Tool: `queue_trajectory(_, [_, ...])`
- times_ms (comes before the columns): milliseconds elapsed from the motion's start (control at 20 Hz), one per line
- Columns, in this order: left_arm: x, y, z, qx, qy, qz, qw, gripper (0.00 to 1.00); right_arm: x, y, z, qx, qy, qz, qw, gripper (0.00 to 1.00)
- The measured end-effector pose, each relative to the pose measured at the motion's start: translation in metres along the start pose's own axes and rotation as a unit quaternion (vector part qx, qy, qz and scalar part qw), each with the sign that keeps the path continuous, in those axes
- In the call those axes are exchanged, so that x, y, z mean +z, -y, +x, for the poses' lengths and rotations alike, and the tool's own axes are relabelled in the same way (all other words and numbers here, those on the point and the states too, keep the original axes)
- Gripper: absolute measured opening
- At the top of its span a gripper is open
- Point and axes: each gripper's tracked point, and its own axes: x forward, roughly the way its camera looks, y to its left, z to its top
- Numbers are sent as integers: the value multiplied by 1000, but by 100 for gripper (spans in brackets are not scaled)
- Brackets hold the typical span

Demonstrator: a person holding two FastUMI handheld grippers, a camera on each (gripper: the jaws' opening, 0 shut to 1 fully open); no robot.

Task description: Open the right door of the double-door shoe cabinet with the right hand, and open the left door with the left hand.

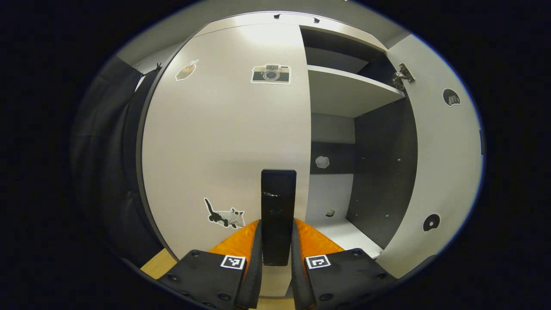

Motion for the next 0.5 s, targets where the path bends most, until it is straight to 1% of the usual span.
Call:
queue_trajectory(150, [-1,0,1,5,-3,1,1000,37,2,-2,-3,1,2,0,1000,93])
queue_trajectory(200, [-1,0,-1,3,-3,3,1000,32,2,-3,-4,0,3,0,1000,93])
queue_trajectory(250, [-1,0,-2,1,-2,1,1000,32,3,-2,-7,0,4,0,1000,99])
queue_trajectory(300, [1,-1,-1,0,0,-8,1000,27,3,-4,-10,1,4,0,1000,93])
queue_trajectory(350, [0,-2,-2,-1,0,-15,1000,27,3,-4,-12,2,5,-1,1000,93])
queue_trajectory(400, [-2,-2,-1,-3,-3,-14,1000,20,4,-5,-16,3,6,-2,1000,93])
queue_trajectory(450, [-3,-1,-5,-8,-6,-11,1000,19,4,-6,-18,2,7,-2,1000,93])
queue_trajectory(500, [-1,-2,-8,-12,-7,-8,1000,13,5,-8,-15,2,9,-2,1000,99])
